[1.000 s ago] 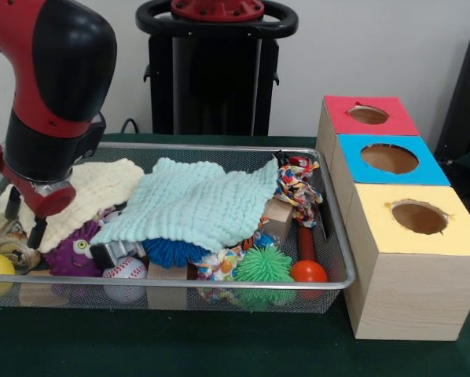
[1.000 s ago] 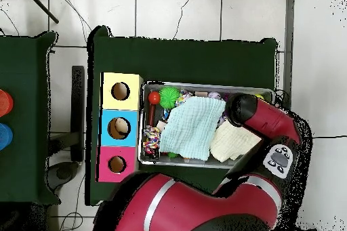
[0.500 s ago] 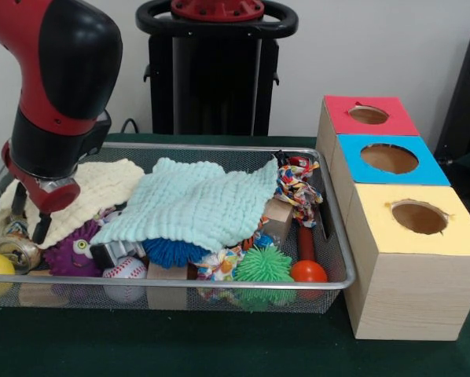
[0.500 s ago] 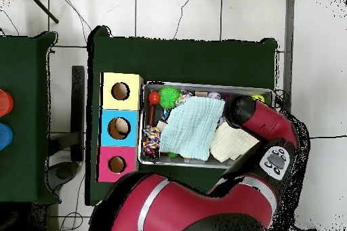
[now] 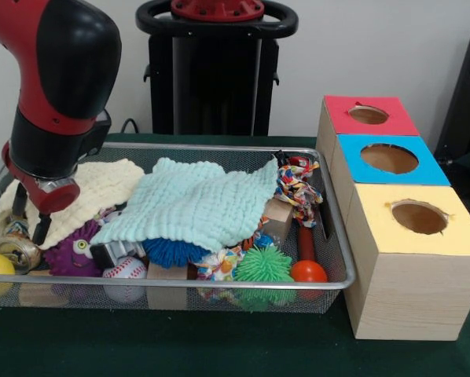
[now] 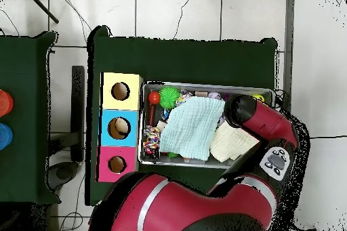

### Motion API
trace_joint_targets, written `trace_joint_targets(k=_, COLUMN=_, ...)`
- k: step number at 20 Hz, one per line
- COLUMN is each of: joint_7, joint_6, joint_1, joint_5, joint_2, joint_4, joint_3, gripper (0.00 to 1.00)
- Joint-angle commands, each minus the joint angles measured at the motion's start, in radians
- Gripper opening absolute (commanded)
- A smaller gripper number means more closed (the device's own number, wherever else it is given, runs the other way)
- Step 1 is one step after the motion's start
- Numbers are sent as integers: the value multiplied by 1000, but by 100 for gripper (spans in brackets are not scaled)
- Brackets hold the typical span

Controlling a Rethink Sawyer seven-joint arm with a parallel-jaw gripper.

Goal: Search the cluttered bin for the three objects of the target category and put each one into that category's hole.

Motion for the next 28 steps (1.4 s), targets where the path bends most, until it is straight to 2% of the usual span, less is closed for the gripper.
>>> trace_joint_targets(k=1, joint_7=262, joint_6=-42, joint_1=-5, joint_5=41, joint_2=37, joint_4=68, joint_3=68, gripper=100)
trace_joint_targets(k=14, joint_7=208, joint_6=-68, joint_1=-18, joint_5=11, joint_2=51, joint_4=60, joint_3=88, gripper=100)
trace_joint_targets(k=28, joint_7=179, joint_6=-72, joint_1=-38, joint_5=5, joint_2=84, joint_4=14, joint_3=86, gripper=100)
